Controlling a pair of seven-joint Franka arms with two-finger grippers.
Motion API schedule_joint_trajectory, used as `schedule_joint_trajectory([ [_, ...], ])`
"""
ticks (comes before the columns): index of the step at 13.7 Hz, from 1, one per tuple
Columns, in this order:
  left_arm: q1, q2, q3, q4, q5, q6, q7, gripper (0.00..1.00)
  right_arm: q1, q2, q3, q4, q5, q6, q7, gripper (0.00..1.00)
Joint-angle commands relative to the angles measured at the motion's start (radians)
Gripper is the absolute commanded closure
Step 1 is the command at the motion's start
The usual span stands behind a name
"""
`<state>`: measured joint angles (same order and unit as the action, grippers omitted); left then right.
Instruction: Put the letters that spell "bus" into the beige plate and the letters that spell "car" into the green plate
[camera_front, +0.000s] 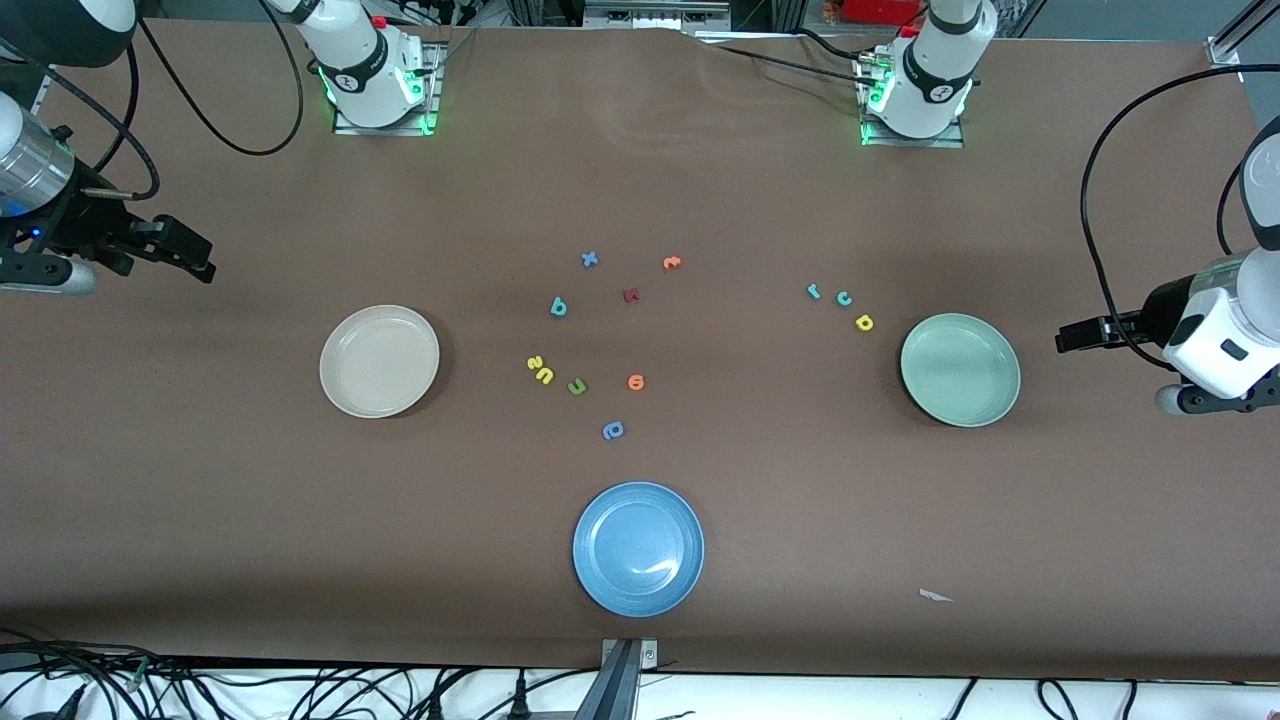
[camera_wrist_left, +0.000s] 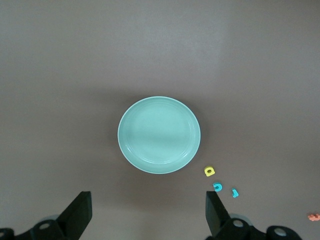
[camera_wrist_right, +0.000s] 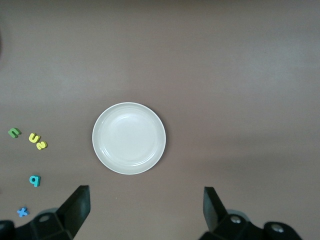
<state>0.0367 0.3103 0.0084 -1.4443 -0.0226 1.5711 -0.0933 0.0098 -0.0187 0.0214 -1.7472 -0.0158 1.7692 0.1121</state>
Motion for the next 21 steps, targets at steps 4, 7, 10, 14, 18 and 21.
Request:
schedule_joint_trajectory([
  [4, -0.006, -0.008, 0.007, -0.008, -0.017, -0.006, 0.024, 0.0, -0.001, -0.018, 0.002, -0.008, -0.007, -0.013, -0.002, 0.0],
  [7, -0.006, -0.008, 0.007, -0.01, -0.017, -0.006, 0.024, 0.0, -0.001, -0.018, 0.002, -0.008, -0.007, -0.013, -0.002, 0.0],
  [10, -0.006, -0.008, 0.007, -0.01, -0.017, -0.006, 0.024, 0.0, -0.001, -0.018, 0.002, -0.008, -0.006, -0.014, -0.003, 0.0],
  [14, -0.006, -0.008, 0.007, -0.01, -0.017, -0.006, 0.024, 0.0, -0.001, -0.018, 0.002, -0.008, -0.006, -0.022, 0.0, 0.0],
  [18, -0.006, -0.008, 0.007, -0.01, -0.017, -0.006, 0.024, 0.0, -0.001, -0.018, 0.002, -0.008, -0.006, -0.024, -0.003, 0.0],
  [21, -0.006, -0.008, 0.007, -0.011, -0.017, -0.006, 0.024, 0.0, -0.001, -0.018, 0.005, -0.006, -0.006, -0.027, -0.008, 0.0],
])
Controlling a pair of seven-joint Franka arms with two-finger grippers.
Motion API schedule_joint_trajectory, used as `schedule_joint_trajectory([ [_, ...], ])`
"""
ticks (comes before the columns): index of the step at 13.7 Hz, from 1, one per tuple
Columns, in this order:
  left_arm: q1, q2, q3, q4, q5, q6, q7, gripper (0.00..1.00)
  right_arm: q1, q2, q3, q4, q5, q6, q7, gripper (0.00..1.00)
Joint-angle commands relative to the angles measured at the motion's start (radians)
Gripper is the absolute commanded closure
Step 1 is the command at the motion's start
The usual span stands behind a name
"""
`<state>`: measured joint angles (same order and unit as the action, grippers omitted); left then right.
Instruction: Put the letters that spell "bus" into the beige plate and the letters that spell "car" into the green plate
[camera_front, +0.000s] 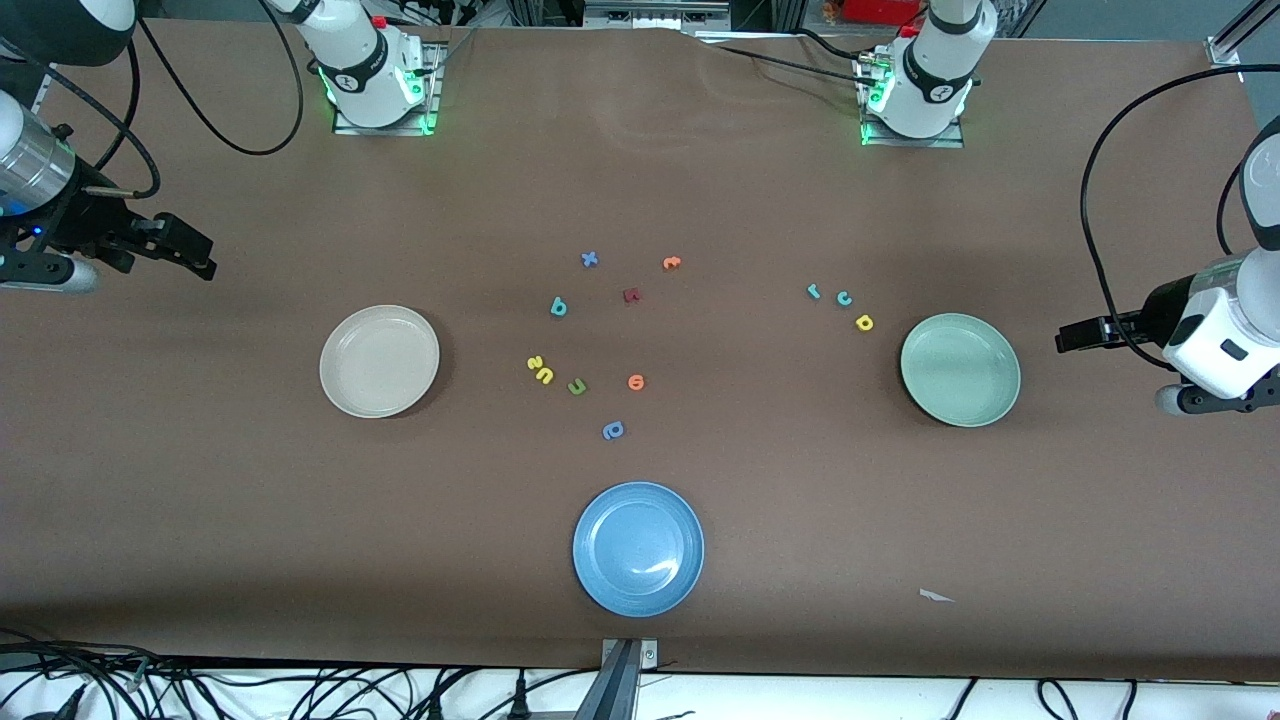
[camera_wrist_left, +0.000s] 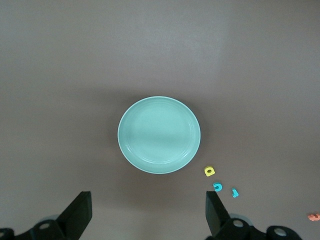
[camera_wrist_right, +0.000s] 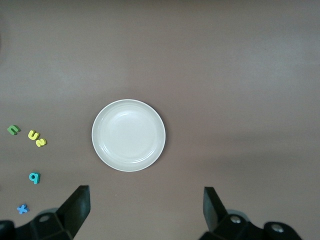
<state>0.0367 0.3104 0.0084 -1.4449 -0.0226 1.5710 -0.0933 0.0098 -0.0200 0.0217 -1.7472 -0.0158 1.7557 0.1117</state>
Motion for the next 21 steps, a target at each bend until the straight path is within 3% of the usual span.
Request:
schedule_joint_trajectory([
  [1, -0.006, -0.008, 0.007, -0.011, -0.017, -0.006, 0.024, 0.0, 0.001, -0.017, 0.006, -0.006, -0.007, -0.015, -0.004, 0.0],
  [8, -0.006, -0.013, -0.007, -0.041, -0.022, -0.016, 0.017, 0.0, 0.082, 0.06, 0.009, -0.011, 0.003, -0.048, 0.006, 0.0],
  [14, -0.006, -0.021, -0.071, -0.155, -0.028, 0.004, -0.081, 0.0, 0.275, 0.193, 0.017, -0.018, 0.011, 0.036, 0.029, 0.0],
  [20, -0.004, -0.066, -0.162, -0.431, -0.03, 0.28, -0.302, 0.0, 0.375, 0.313, 0.017, -0.017, 0.026, 0.172, 0.115, 0.01],
  [21, -0.004, -0.068, -0.179, -0.472, -0.03, 0.326, -0.348, 0.0, 0.387, 0.348, 0.017, -0.017, 0.03, 0.223, 0.115, 0.07],
])
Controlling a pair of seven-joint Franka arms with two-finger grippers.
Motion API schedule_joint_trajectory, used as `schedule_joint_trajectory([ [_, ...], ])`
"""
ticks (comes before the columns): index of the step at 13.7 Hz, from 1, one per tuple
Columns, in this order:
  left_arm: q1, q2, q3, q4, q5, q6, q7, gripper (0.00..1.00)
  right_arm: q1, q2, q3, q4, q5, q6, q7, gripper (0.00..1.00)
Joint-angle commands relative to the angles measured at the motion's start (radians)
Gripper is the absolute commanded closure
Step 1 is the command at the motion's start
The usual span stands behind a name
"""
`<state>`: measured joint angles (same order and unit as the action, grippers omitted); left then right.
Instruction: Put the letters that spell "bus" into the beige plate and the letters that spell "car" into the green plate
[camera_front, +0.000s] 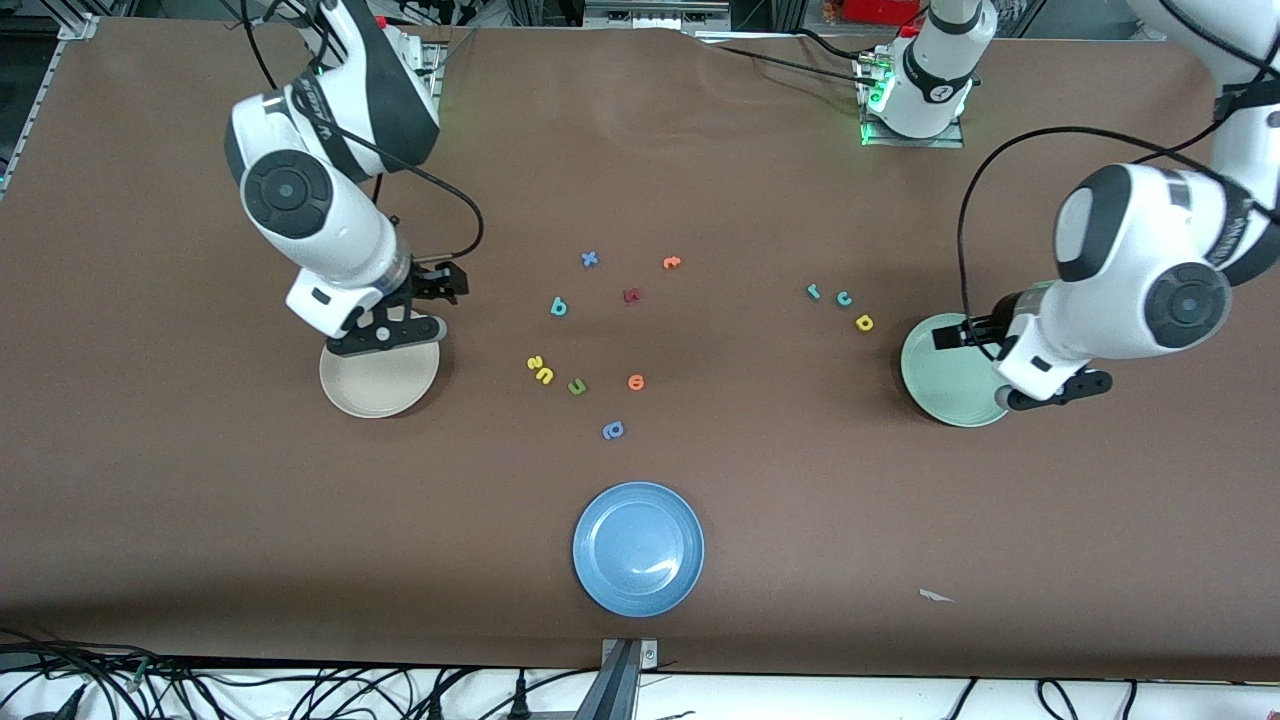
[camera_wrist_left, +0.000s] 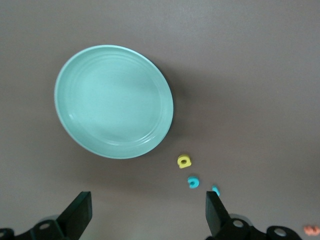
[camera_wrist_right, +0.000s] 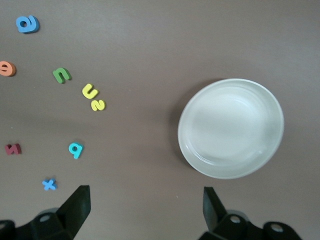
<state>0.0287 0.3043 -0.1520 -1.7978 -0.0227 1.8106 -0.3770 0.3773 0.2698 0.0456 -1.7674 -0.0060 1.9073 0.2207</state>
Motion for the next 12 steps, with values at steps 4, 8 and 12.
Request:
schedule_joint_trajectory([
  [4, 0.003, -0.054, -0.075, -0.238, -0.029, 0.271, -0.236, 0.0, 0.081, 0.152, -0.007, 0.006, 0.05, 0.179, 0.016, 0.43],
  [8, 0.0, -0.021, -0.077, -0.3, -0.036, 0.364, -0.269, 0.0, 0.106, 0.284, -0.007, 0.005, 0.051, 0.349, 0.017, 0.42],
  [12, -0.007, -0.008, -0.115, -0.417, -0.036, 0.551, -0.364, 0.0, 0.129, 0.341, -0.009, 0.0, 0.047, 0.427, 0.026, 0.42],
])
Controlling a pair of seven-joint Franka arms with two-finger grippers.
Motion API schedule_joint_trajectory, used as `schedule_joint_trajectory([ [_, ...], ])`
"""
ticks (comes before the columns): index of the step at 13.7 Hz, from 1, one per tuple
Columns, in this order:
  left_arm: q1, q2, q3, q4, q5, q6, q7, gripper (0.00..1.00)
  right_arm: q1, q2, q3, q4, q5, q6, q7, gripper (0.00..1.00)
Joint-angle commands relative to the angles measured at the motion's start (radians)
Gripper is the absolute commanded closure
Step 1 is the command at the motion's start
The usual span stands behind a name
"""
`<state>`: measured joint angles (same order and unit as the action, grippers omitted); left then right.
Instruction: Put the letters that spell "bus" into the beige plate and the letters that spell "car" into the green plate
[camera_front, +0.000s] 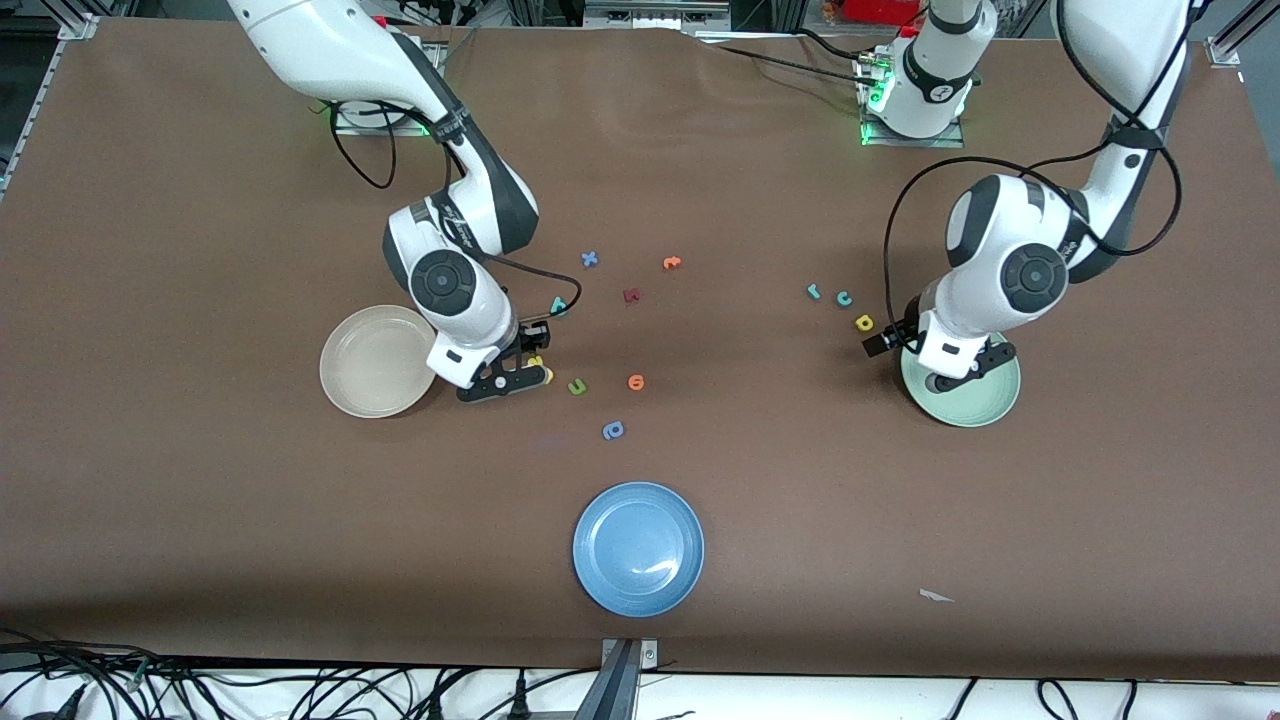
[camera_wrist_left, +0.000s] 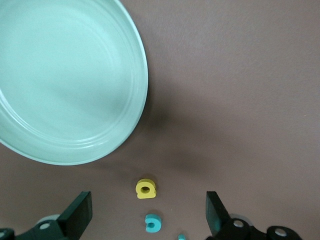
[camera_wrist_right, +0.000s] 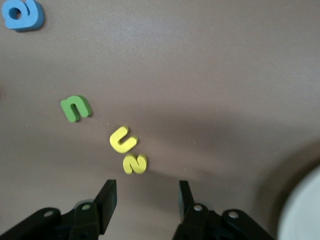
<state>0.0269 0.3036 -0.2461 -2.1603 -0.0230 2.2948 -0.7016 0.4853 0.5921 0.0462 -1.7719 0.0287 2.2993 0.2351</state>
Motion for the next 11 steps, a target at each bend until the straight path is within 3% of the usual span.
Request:
schedule_joint_trajectory([
  [1, -0.007, 0.003, -0.022, -0.062, -0.035, 0.086, -0.056, 0.01, 0.022, 0.031, -0.009, 0.005, 0.011, 0.045, 0.018, 0.42],
  [8, -0.008, 0.046, -0.022, -0.104, -0.035, 0.121, -0.088, 0.09, 0.047, 0.077, -0.011, -0.004, 0.011, 0.107, 0.032, 0.43],
  [11, -0.01, 0.046, -0.024, -0.151, -0.035, 0.182, -0.088, 0.09, 0.047, 0.081, -0.012, -0.006, 0.01, 0.108, 0.032, 0.5],
])
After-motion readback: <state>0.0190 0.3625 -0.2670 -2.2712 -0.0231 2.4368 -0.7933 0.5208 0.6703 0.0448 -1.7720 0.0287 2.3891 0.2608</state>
